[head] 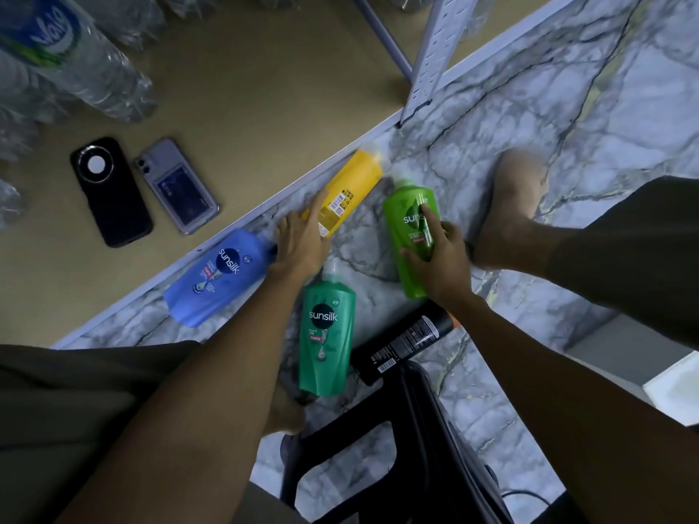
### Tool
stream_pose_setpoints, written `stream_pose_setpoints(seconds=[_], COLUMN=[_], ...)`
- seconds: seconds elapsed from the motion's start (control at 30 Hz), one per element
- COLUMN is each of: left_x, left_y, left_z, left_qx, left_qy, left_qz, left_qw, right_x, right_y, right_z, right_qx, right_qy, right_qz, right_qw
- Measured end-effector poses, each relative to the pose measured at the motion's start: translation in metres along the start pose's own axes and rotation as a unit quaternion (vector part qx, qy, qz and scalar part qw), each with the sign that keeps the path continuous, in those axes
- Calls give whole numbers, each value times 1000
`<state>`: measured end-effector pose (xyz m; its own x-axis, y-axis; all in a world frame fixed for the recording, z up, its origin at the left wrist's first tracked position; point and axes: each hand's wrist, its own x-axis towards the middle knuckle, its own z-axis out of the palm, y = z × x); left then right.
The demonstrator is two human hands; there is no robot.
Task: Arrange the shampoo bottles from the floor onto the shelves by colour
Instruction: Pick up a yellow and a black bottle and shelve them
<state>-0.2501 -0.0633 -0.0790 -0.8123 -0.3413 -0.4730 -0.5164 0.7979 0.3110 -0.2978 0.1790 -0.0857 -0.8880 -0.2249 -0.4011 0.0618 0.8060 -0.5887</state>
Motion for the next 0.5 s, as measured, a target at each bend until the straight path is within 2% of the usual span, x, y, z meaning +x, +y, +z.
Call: stream_pose_setpoints(seconds=[0.13,0.27,0.5], left_x=[-8,-18,-44], left_y=[0,-1,10], left_z=[0,-1,1], left_qx=[7,-69,-214], left_qy=[1,-8,80], left_qz=[14,18,20], left_qw=[1000,997,973], right_x=[2,2,-8], right_y=[3,3,4], right_z=[-1,-2,-7], right_qx=[1,5,1], right_qy=[-5,-8,-13], right_qz=[-1,-7,-19], right_qw=[1000,1000,1000])
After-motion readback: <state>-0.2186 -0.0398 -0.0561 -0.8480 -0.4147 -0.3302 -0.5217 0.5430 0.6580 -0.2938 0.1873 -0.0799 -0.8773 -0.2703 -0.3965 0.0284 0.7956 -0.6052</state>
